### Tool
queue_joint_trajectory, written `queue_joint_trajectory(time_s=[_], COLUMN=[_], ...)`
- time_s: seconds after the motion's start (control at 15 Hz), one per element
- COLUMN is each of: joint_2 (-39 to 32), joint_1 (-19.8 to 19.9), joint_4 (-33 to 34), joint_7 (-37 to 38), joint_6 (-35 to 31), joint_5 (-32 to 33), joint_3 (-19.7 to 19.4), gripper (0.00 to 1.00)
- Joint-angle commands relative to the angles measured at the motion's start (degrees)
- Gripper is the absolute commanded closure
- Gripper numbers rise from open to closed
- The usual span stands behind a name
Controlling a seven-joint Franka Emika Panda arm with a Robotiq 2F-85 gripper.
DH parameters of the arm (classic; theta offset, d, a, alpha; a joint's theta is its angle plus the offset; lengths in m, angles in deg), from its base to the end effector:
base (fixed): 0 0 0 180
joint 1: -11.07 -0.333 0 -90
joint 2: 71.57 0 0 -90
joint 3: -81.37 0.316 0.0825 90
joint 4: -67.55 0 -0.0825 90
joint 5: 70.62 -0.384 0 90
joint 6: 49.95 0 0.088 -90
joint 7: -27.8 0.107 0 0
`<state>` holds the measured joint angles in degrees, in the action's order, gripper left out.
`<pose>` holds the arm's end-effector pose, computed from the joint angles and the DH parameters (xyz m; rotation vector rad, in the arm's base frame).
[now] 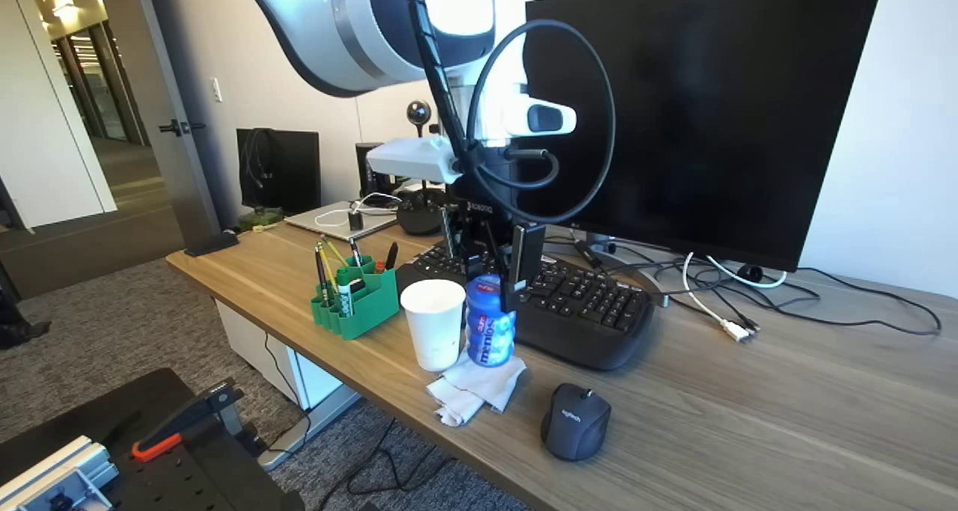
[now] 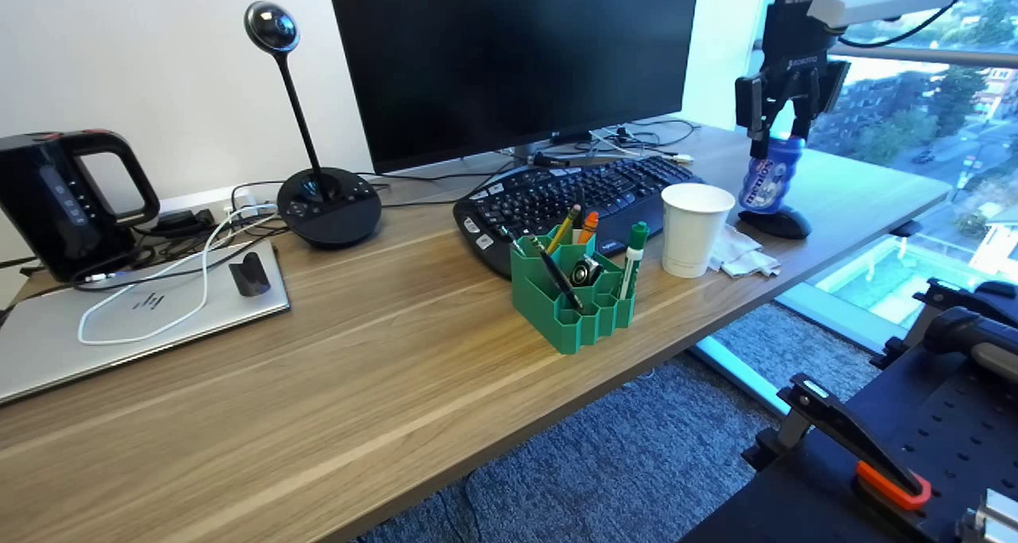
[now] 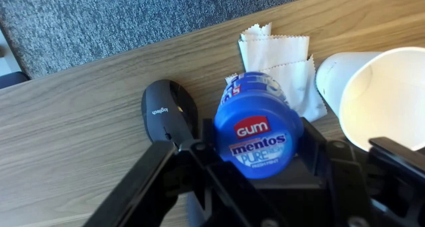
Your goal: Move the blue bottle to the left
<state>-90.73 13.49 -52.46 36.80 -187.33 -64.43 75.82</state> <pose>0.5743 -0.0805 0.2590 3.0204 -0.3193 -0.0453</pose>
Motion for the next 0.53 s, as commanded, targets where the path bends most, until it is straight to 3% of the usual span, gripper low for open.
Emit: queue_joint_trajectory(time_s=[0.0, 0.47], joint_2=[1.1, 1.4], joint_1=[-0.5, -1.1], joint_4=[-2.6, -5.6], joint_7=[-0.9, -0.8], joint_6=[-4.2, -9.5], joint_5=[0.2, 0.1], joint_3=[0.2, 0.3], gripper=[0.64, 0.64])
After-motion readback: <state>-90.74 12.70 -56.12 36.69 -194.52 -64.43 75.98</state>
